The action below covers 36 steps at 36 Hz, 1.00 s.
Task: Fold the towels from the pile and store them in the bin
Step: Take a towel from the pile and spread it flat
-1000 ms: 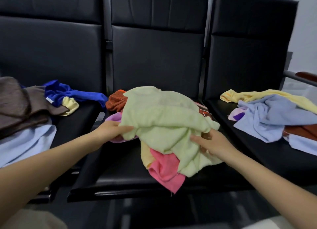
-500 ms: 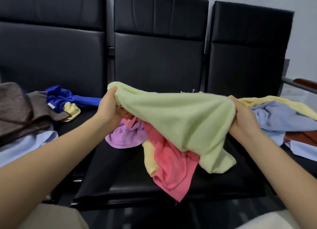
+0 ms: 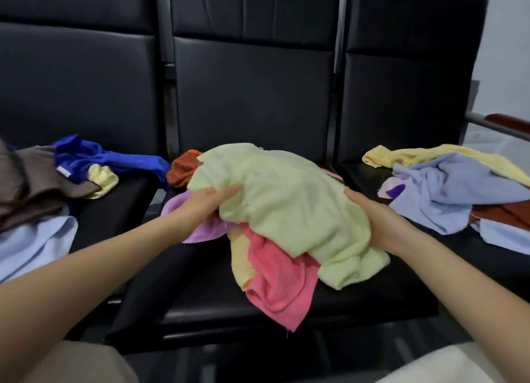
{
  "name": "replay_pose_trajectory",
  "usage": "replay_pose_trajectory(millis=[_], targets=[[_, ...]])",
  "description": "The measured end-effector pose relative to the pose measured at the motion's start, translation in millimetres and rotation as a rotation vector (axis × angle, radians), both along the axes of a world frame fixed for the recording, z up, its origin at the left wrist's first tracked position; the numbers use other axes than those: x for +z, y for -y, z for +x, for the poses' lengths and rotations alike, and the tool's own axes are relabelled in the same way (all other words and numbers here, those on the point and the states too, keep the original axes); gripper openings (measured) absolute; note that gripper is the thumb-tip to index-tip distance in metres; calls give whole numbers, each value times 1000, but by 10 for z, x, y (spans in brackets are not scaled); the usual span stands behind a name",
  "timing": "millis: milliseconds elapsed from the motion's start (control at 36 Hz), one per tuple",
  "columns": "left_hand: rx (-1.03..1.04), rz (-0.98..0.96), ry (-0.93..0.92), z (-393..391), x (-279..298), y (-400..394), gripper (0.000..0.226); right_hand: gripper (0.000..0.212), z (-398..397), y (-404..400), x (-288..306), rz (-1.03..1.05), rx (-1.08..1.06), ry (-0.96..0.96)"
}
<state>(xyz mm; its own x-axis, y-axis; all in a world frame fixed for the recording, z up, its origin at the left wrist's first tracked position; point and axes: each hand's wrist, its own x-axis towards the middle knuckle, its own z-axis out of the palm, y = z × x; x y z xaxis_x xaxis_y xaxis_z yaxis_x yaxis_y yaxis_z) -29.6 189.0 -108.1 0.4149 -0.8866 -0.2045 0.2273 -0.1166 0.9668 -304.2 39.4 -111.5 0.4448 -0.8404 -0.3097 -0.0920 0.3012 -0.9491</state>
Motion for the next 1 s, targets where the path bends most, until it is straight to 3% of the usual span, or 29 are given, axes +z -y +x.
replay_pose_trajectory(millis=[56,111,194,306,417,444,500,528,611,667,806,861,1000], targets=[[-124,71,305,3,-85,-90,46,57,-113,-28,-31,0,67,-58],[-189,132,553,20,-170,-145,29,63,-178,-84,1,13,244,-173],[-218,73,630,-43,-237,-167,10,50,-281,-188,43,-110,477,-391],[-113,-30,645,-137,-120,-150,28,38,-255,-291,86,-157,550,-366],[62,-218,533,-119,185,-94,21,67,-163,-291,208,-43,416,-16],[103,-243,466,-94,273,-67,22,63,-127,-312,265,-40,357,77],[160,-303,294,-82,469,-30,26,31,-59,-344,418,-31,218,263],[179,-337,201,-71,543,2,25,27,-27,-365,506,-22,166,349],[230,-446,-5,-91,769,31,18,41,50,-369,690,-58,97,575],[298,-495,-57,-67,914,13,17,28,118,-380,794,-76,67,665],[390,-498,-126,165,984,0,23,35,241,-279,828,-59,49,721],[430,-452,-117,239,928,36,26,25,286,-183,793,-44,-25,684],[336,-212,-80,310,519,207,31,14,372,95,477,28,-160,349]])
